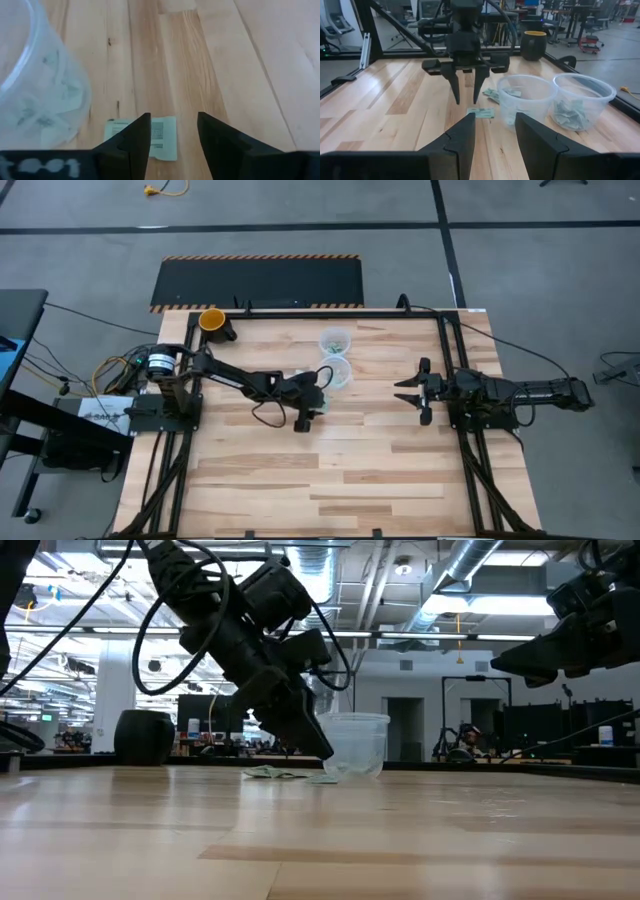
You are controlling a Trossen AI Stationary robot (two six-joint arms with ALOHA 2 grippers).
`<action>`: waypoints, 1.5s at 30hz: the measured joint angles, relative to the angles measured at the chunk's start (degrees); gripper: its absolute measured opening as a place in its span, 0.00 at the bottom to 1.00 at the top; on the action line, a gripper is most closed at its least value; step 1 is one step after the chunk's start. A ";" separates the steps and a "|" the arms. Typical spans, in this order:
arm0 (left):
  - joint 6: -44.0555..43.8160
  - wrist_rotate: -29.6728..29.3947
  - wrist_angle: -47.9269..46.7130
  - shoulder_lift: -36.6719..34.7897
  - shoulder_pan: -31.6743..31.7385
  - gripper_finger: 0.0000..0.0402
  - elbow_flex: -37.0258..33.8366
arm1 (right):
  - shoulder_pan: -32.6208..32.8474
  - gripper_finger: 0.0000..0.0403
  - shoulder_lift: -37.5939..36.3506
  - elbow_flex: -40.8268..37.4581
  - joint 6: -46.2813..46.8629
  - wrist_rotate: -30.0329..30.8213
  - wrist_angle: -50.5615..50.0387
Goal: Pick and place items into bin
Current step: Put the green stevia packet into the bottom transparent bin
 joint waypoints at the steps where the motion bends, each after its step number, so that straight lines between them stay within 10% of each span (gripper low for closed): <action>1: -0.28 0.02 -0.48 0.00 0.19 0.38 0.00 | -0.02 0.33 0.01 -0.01 -0.01 0.00 -0.02; 45: -7.09 3.63 -2.57 3.80 3.13 0.39 0.27 | -0.02 0.33 -0.08 -0.01 0.01 -0.02 -0.05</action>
